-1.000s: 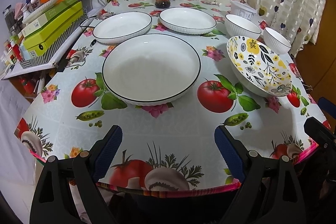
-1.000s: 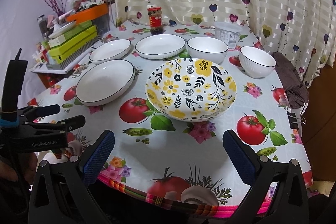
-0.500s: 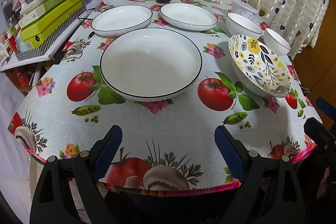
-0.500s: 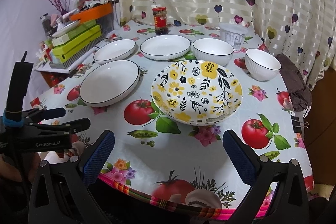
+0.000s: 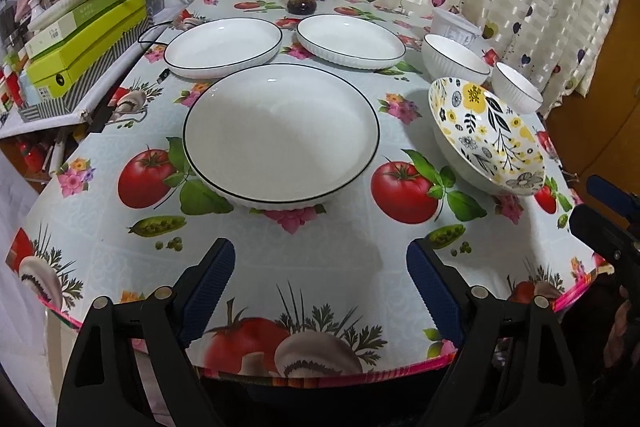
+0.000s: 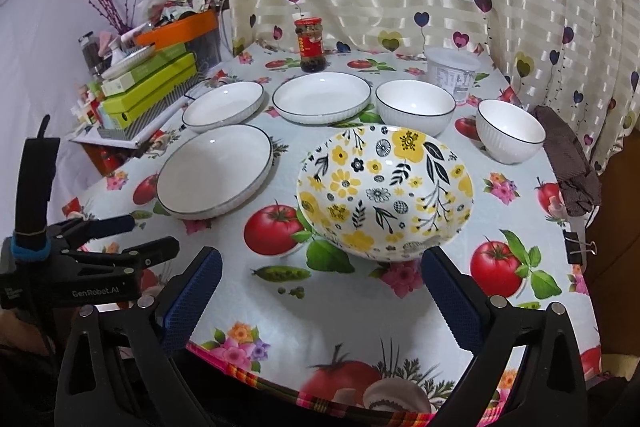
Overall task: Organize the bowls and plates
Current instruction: 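Grasp the large white plate rim with the left gripper while the right gripper grasps the opposite rim, then lift the large white plate with both grippers and carry it toward the jar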
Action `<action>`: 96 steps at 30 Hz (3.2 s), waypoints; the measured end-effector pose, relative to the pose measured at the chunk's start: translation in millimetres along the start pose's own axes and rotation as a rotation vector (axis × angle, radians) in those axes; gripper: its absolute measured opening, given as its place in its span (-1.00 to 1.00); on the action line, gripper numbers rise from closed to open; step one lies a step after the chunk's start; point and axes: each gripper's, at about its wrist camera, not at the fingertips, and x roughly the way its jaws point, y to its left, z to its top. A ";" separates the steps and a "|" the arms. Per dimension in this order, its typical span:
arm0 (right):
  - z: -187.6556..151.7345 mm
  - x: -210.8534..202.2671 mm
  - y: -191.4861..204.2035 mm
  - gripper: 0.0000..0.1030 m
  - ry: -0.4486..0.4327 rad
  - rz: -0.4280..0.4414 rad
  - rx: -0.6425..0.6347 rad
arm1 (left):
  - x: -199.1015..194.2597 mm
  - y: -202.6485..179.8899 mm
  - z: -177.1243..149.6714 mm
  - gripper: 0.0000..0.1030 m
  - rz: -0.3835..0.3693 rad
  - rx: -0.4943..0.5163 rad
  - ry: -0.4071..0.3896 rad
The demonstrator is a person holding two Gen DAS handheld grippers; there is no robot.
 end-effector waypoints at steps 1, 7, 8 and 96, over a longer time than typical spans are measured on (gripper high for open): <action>4.5 2.3 0.2 0.93 0.004 0.009 0.005 | 0.5 2.0 1.7 0.70 -0.001 -0.006 0.000; 41.7 12.6 9.4 0.87 -0.007 0.095 -0.015 | -4.8 24.4 24.4 0.69 -0.006 -0.053 -0.050; 51.1 17.6 12.4 0.86 -0.008 0.123 -0.021 | -4.6 31.8 30.3 0.69 -0.011 -0.071 -0.059; 274.1 377.3 97.6 -0.78 0.453 0.295 -0.160 | 147.9 218.2 209.7 -0.54 0.029 -0.280 0.080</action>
